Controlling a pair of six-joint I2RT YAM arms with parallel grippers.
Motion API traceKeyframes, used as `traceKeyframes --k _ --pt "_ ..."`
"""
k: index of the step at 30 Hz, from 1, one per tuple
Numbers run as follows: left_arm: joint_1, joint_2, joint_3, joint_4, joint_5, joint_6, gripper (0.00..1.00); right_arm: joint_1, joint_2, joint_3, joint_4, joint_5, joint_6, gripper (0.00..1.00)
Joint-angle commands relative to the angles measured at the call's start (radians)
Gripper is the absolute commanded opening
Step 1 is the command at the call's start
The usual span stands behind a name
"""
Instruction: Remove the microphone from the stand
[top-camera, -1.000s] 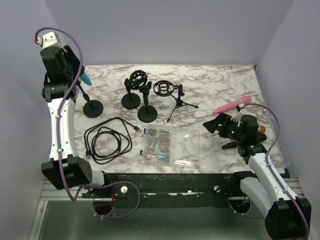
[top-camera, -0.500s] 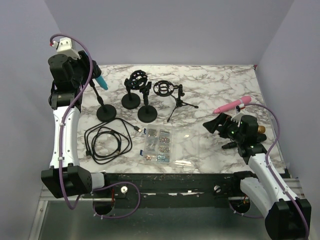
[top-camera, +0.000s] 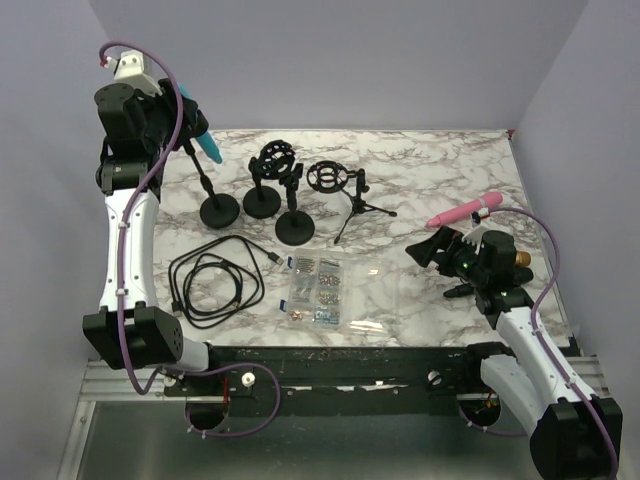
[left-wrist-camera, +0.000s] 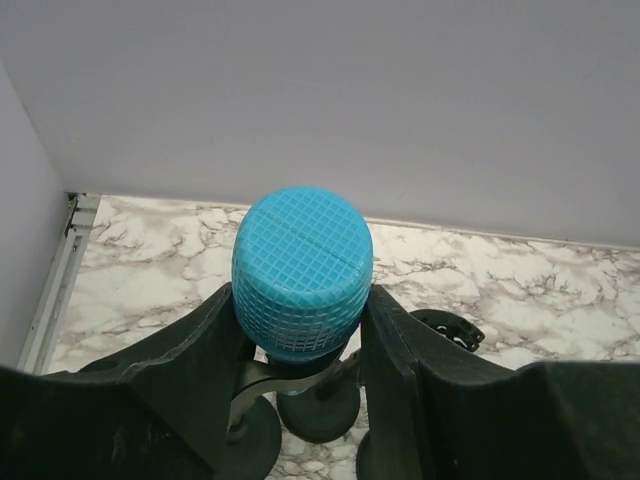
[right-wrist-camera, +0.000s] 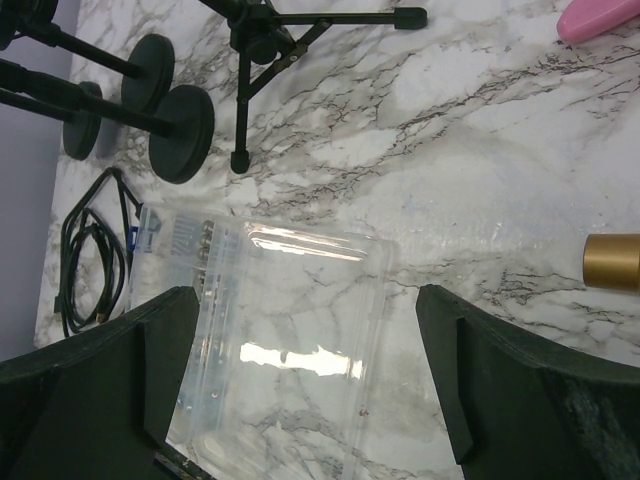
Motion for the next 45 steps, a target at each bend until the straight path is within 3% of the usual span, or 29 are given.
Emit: traceKeyframes --k 1,12,18,45 --pt "-0.011 0.021 0.047 0.069 0.054 -0.015 0.0 -0.003 -0.008 -0.019 0.019 0.001 0.003 1.0" --pt "-0.035 -0.138 -0.26 0.082 0.036 -0.07 0.0 -0.003 0.025 -0.01 0.022 -0.009 -0.009 1.0" --pt "-0.054 -0.218 -0.278 0.006 -0.02 -0.06 0.0 -0.003 0.025 -0.011 0.024 -0.014 -0.011 1.0" --pt "-0.068 -0.35 -0.291 -0.202 0.069 -0.159 0.0 -0.003 0.062 -0.012 0.036 -0.047 -0.014 1.0"
